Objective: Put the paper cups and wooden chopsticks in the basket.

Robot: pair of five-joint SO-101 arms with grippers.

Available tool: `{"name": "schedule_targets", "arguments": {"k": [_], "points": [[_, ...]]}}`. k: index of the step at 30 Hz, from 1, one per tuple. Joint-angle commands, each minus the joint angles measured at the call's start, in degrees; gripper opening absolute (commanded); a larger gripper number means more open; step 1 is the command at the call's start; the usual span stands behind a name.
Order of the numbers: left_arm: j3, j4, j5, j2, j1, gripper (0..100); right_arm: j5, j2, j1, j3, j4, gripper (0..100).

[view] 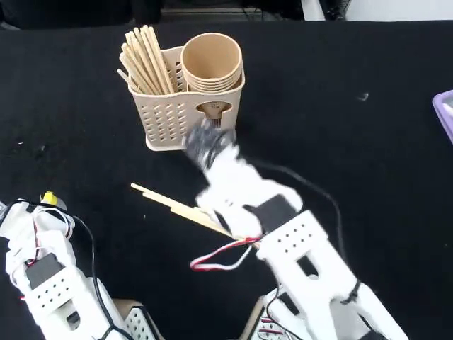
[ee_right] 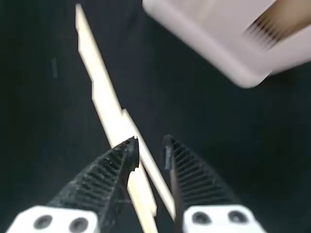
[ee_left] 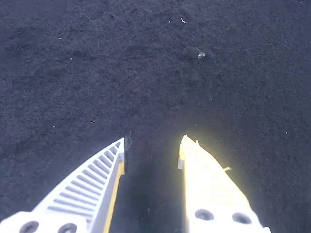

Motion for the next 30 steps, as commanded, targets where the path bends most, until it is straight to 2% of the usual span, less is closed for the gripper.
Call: {"name": "schedule_targets", "arguments": {"k": [1, 4, 8, 14, 18, 19, 30], "points": [[-3.0, -1.1, -0.2, -0.8, 0.7, 19, 5.9, 0.9, 0.6, 6.1, -1.5, 16.5], [-3.0, -1.0, -0.2, -0.8, 0.7, 19, 7.0, 6.5, 0.6, 8.0, -2.8, 19.8], [-3.0, -0.9, -0.2, -0.8, 0.7, 19, 12.1, 14.9, 0.6, 5.9, -3.0, 19.8], [-3.0, -0.8, -0.2, -0.8, 0.7, 19, 15.1, 21.1, 0.3, 3.5, -2.6, 18.1], [-3.0, -0.9, -0.2, -0.8, 0.7, 19, 15.2, 19.7, 0.6, 3.4, -2.6, 0.3], [-3.0, -0.9, -0.2, -0.8, 0.7, 19, 15.0, 18.8, 0.6, 3.5, -2.5, 2.5], [-3.0, -0.9, -0.2, -0.8, 0.7, 19, 15.2, 1.6, 0.4, 2.1, 4.0, 1.1]]}}
